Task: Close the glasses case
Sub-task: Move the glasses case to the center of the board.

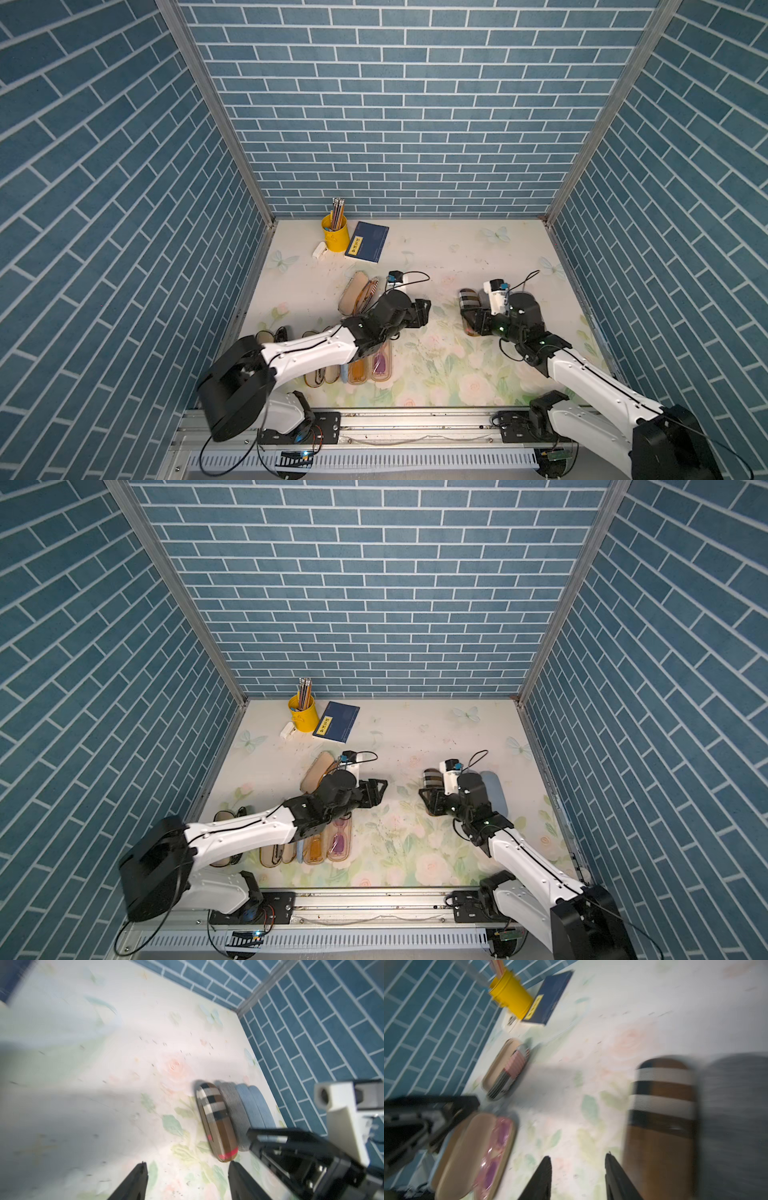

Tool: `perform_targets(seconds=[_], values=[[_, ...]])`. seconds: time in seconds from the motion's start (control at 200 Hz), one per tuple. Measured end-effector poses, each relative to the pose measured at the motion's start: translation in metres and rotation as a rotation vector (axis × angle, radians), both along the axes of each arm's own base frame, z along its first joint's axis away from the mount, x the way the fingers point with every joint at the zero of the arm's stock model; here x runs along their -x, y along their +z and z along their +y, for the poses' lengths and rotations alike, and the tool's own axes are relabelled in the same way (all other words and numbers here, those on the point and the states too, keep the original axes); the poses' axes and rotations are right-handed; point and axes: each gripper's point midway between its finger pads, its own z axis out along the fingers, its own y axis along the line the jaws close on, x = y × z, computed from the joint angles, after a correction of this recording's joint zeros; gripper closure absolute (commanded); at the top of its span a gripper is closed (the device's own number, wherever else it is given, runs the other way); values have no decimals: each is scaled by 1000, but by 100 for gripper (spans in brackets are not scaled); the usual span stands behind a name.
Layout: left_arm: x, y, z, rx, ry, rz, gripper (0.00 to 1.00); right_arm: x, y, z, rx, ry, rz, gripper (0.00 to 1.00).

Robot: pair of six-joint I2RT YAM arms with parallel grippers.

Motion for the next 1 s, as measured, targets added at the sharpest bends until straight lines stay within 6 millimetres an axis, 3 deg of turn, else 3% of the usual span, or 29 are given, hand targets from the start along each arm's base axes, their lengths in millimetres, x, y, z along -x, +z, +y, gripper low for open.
perform_targets(seconds=[0.1,0.195,0.295,0.435,0.53,0.69,1.0], values=[[-1,42,37,48,87,-87,13,20,-15,37,5,87,40,47],[2,79,71,84,167,-168,5,44,-43,70,50,166,107,42],[10,95,105,94,244,-219,0,62,-64,105,102,234,153,42],[22,88,141,73,317,-231,0,74,-70,147,124,282,156,44],[30,85,155,57,341,-230,0,78,-68,162,122,285,148,45],[38,83,168,52,363,-235,0,83,-70,174,134,273,140,50],[39,66,166,8,347,-197,1,79,-84,181,202,225,148,65]])
